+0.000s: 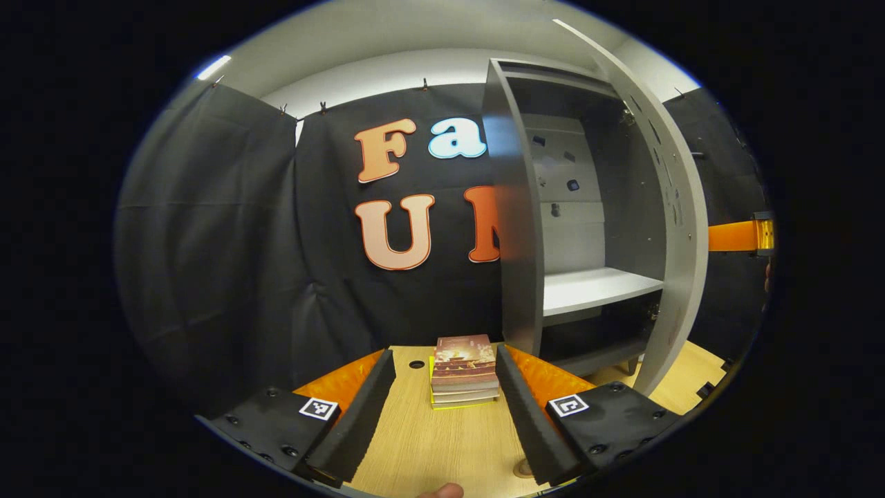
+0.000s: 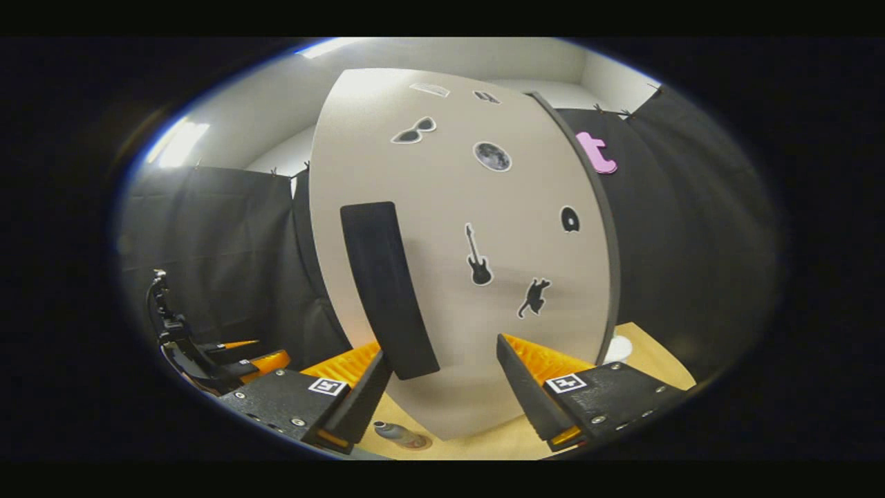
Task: Open the cabinet door with the right hand, grasp the bottle in the cabinet with the left hand and place it on the coaster, then close the cabinet door with the right hand.
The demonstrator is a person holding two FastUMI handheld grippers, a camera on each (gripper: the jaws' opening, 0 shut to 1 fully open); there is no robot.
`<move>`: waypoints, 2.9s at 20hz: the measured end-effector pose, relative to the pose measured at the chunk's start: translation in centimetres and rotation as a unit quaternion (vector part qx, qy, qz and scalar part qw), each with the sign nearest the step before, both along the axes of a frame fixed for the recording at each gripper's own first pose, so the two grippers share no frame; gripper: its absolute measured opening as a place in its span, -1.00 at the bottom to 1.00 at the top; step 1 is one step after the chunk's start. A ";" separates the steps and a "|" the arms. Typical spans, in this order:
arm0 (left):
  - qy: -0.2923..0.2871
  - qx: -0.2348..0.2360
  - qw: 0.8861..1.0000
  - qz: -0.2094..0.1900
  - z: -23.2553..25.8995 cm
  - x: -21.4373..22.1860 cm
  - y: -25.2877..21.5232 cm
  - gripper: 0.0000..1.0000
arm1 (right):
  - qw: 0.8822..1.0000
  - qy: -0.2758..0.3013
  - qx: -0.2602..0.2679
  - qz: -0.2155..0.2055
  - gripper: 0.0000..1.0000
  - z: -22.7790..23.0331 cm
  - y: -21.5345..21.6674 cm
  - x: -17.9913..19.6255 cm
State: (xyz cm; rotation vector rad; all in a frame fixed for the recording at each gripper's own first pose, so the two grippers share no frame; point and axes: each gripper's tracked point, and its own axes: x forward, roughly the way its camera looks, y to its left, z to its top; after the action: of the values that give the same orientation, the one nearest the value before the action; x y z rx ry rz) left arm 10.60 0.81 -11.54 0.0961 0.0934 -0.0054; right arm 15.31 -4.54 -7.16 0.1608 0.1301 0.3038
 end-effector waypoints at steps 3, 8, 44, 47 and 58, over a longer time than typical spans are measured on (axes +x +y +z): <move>-0.003 -0.004 1.000 0.007 0.2 1.5 1.5 0.90 | 1.000 -0.013 -0.018 0.002 0.84 0.3 1.3 1.1; 0.006 -0.013 1.000 0.006 -1.0 4.1 3.1 0.90 | 0.999 -0.023 -0.034 -0.005 0.90 0.9 3.2 2.6; -0.010 -0.046 0.999 0.004 4.4 -4.7 0.4 0.90 | 0.999 -0.029 -0.031 -0.034 0.91 0.4 2.8 -10.4; -0.015 -0.045 0.999 -0.010 5.7 -6.9 -3.0 0.89 | 0.997 -0.040 -0.033 -0.049 0.92 1.8 -0.1 -15.3; -0.035 -0.052 0.997 -0.036 9.0 -12.3 -11.4 0.90 | 0.993 -0.027 -0.044 -0.104 0.92 2.1 -9.1 -24.8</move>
State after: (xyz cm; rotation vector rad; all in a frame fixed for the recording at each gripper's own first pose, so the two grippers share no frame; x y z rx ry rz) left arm -1.66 -10.58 -2.58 -0.0036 0.0190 -0.0782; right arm -9.52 -13.69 -5.11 0.0774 0.0712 0.0945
